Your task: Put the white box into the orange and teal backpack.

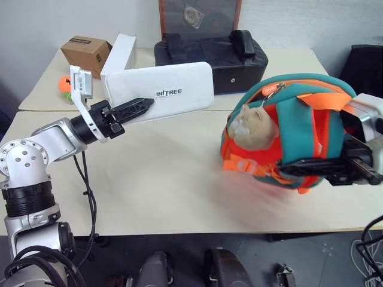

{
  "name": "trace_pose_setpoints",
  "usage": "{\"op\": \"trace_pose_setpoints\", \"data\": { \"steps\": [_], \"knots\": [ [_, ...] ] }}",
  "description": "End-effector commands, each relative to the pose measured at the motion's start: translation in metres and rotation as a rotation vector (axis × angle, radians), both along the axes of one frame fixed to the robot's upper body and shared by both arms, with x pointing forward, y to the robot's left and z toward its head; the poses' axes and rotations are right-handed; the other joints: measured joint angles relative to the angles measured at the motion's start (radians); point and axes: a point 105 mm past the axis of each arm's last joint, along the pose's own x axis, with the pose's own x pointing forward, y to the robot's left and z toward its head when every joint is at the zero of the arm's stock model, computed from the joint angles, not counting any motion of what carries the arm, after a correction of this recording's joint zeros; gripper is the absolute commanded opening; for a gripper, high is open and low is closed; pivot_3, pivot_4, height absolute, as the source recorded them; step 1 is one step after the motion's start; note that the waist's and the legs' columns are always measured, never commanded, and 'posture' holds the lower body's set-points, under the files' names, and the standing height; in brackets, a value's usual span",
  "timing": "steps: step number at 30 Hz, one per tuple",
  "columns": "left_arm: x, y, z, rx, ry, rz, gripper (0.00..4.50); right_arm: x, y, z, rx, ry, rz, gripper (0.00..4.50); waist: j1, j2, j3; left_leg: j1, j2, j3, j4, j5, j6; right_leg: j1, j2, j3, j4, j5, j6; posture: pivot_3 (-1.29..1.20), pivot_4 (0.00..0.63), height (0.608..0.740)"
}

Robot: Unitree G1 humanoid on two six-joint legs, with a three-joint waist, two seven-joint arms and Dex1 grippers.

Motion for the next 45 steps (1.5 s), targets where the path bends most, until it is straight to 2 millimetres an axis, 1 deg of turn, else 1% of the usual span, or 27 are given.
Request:
{"op": "trace_pose_setpoints", "data": {
  "steps": [1, 4, 6, 8, 12, 14, 16, 18, 21, 24, 26, 29, 31, 34, 37, 38, 40, 41, 43, 45],
  "knots": [
    [-0.023, -0.011, 0.031, -0.011, -0.157, -0.116, 1.36, -0.014, -0.003, -0.006, -0.051, 0.033, 0.078, 0.01, 0.001, 0.000, 0.000, -0.001, 0.000, 0.000, 0.000, 0.000, 0.000, 0.000, 0.000, 0.000, -0.001, 0.000, 0.000, 0.00, 0.150, 0.740],
    [-0.026, -0.022, 0.032, 0.013, -0.191, -0.161, 1.36, -0.020, -0.008, -0.006, -0.061, 0.041, 0.106, 0.01, 0.001, -0.001, 0.000, -0.002, -0.001, 0.000, 0.001, -0.001, 0.001, 0.000, -0.001, 0.000, -0.001, 0.000, 0.000, 0.00, 0.150, 0.740],
    [-0.029, -0.033, 0.028, 0.063, -0.220, -0.206, 1.36, -0.015, -0.010, -0.005, -0.056, 0.021, 0.090, 0.01, 0.001, -0.001, 0.000, -0.001, -0.001, 0.000, 0.002, -0.001, 0.001, 0.000, -0.001, 0.000, -0.001, 0.000, 0.000, 0.00, 0.150, 0.740],
    [-0.028, -0.040, 0.022, 0.108, -0.247, -0.223, 1.36, -0.012, -0.010, -0.005, -0.052, 0.010, 0.078, 0.01, 0.001, -0.001, 0.000, -0.001, -0.001, 0.000, 0.002, 0.000, 0.001, 0.001, -0.001, 0.000, -0.001, 0.000, 0.000, 0.00, 0.150, 0.740],
    [-0.021, -0.057, 0.010, 0.197, -0.296, -0.296, 1.36, -0.010, -0.008, -0.010, -0.046, 0.006, 0.077, 0.01, 0.000, -0.001, 0.000, 0.000, 0.000, 0.000, 0.002, 0.001, 0.000, 0.001, 0.000, 0.000, 0.000, 0.000, 0.000, 0.00, 0.150, 0.740],
    [-0.007, -0.065, -0.001, 0.315, -0.357, -0.264, 1.36, -0.008, -0.008, -0.013, -0.047, 0.008, 0.073, 0.01, 0.001, -0.001, 0.000, 0.000, -0.001, 0.000, 0.002, 0.001, 0.000, 0.001, 0.000, 0.000, 0.000, 0.000, 0.000, 0.00, 0.150, 0.740],
    [0.005, -0.069, -0.007, 0.395, -0.405, -0.241, 1.36, -0.007, -0.009, -0.013, -0.046, 0.009, 0.070, 0.01, 0.002, -0.001, 0.000, 0.000, -0.001, 0.000, 0.002, 0.001, 0.001, 0.002, 0.000, 0.000, 0.000, 0.000, 0.000, 0.00, 0.150, 0.740],
    [0.009, -0.068, -0.006, 0.420, -0.443, -0.251, 1.36, -0.007, -0.010, -0.011, -0.039, 0.006, 0.062, 0.01, 0.002, -0.001, 0.000, 0.000, -0.001, 0.000, 0.003, 0.001, 0.001, 0.002, 0.000, 0.000, 0.000, 0.000, 0.000, 0.00, 0.150, 0.740],
    [0.011, -0.067, -0.007, 0.441, -0.468, -0.278, 1.36, -0.008, -0.011, -0.011, -0.036, 0.006, 0.060, 0.01, 0.002, -0.001, 0.001, 0.000, -0.001, 0.000, 0.002, 0.000, 0.002, 0.002, -0.001, 0.000, 0.000, 0.000, 0.000, 0.00, 0.150, 0.740],
    [0.008, -0.071, -0.016, 0.524, -0.503, -0.360, 1.36, -0.010, -0.010, -0.015, -0.042, 0.003, 0.059, 0.01, 0.001, -0.001, 0.001, -0.001, 0.000, 0.000, 0.002, 0.000, 0.002, 0.001, 0.000, 0.000, 0.000, 0.000, 0.000, 0.00, 0.150, 0.740],
    [0.010, -0.088, -0.019, 0.513, -0.512, -0.390, 1.36, -0.010, -0.008, -0.017, -0.037, -0.009, 0.061, 0.01, 0.002, -0.001, 0.001, -0.001, -0.001, 0.000, 0.002, 0.000, 0.002, 0.001, 0.000, 0.000, 0.000, 0.000, 0.000, 0.00, 0.150, 0.740],
    [0.016, -0.121, -0.023, 0.465, -0.512, -0.402, 1.36, -0.006, -0.004, -0.018, -0.024, -0.036, 0.052, 0.01, 0.010, -0.001, 0.000, -0.001, -0.001, 0.000, 0.004, 0.000, 0.003, 0.001, -0.001, 0.000, 0.000, 0.000, 0.001, 0.00, 0.150, 0.740],
    [0.019, -0.135, -0.026, 0.455, -0.510, -0.395, 1.36, -0.004, -0.003, -0.019, -0.021, -0.049, 0.046, 0.01, 0.014, -0.001, 0.001, -0.002, -0.001, -0.001, 0.006, 0.000, 0.004, 0.002, -0.001, 0.000, 0.000, 0.001, 0.001, 0.00, 0.150, 0.740],
    [0.025, -0.169, -0.041, 0.468, -0.492, -0.394, 1.36, 0.005, 0.000, -0.025, -0.025, -0.084, 0.007, 0.01, 0.017, -0.001, 0.001, -0.002, -0.001, -0.001, 0.007, 0.000, 0.004, 0.002, -0.001, 0.000, 0.000, 0.001, 0.002, 0.00, 0.150, 0.740],
    [0.028, -0.207, -0.056, 0.472, -0.473, -0.410, 1.36, 0.006, 0.003, -0.029, -0.020, -0.095, 0.003, 0.01, 0.023, -0.001, 0.001, -0.002, -0.001, -0.001, 0.007, 0.000, 0.004, 0.001, 0.000, 0.000, 0.001, 0.001, 0.002, 0.00, 0.150, 0.740],
    [0.029, -0.216, -0.059, 0.471, -0.471, -0.405, 1.36, 0.006, 0.004, -0.030, -0.018, -0.098, 0.005, 0.01, 0.024, -0.001, 0.001, -0.002, -0.001, -0.001, 0.007, 0.000, 0.004, 0.001, 0.000, 0.000, 0.001, 0.001, 0.002, 0.00, 0.150, 0.740],
    [0.031, -0.226, -0.061, 0.458, -0.428, -0.407, 1.36, 0.005, 0.005, -0.031, -0.017, -0.104, 0.002, 0.01, 0.025, -0.001, 0.001, -0.003, -0.001, -0.001, 0.007, 0.000, 0.004, 0.001, 0.000, 0.000, 0.001, 0.001, 0.002, 0.00, 0.150, 0.740],
    [0.030, -0.228, -0.060, 0.445, -0.408, -0.417, 2.08, 0.006, 0.005, -0.031, -0.017, -0.106, -0.004, 0.00, 0.024, -0.001, 0.001, -0.003, -0.001, -0.001, 0.007, 0.000, 0.004, 0.001, -0.001, 0.000, 0.001, 0.001, 0.002, 0.00, 0.150, 0.740],
    [0.028, -0.229, -0.058, 0.426, -0.391, -0.431, 2.57, 0.007, 0.005, -0.032, -0.018, -0.108, -0.015, 0.00, 0.018, -0.001, 0.001, -0.003, -0.001, -0.001, 0.007, 0.000, 0.004, 0.001, 0.000, 0.000, 0.001, 0.001, 0.002, 0.00, 0.150, 0.740],
    [0.023, -0.218, -0.053, 0.412, -0.409, -0.441, 3.19, 0.009, 0.004, -0.033, -0.017, -0.106, -0.031, 0.00, 0.014, -0.001, 0.001, -0.002, -0.001, -0.001, 0.006, 0.000, 0.004, 0.001, 0.000, 0.000, 0.002, 0.001, 0.002, 0.00, 0.150, 0.740]
  ]
}}
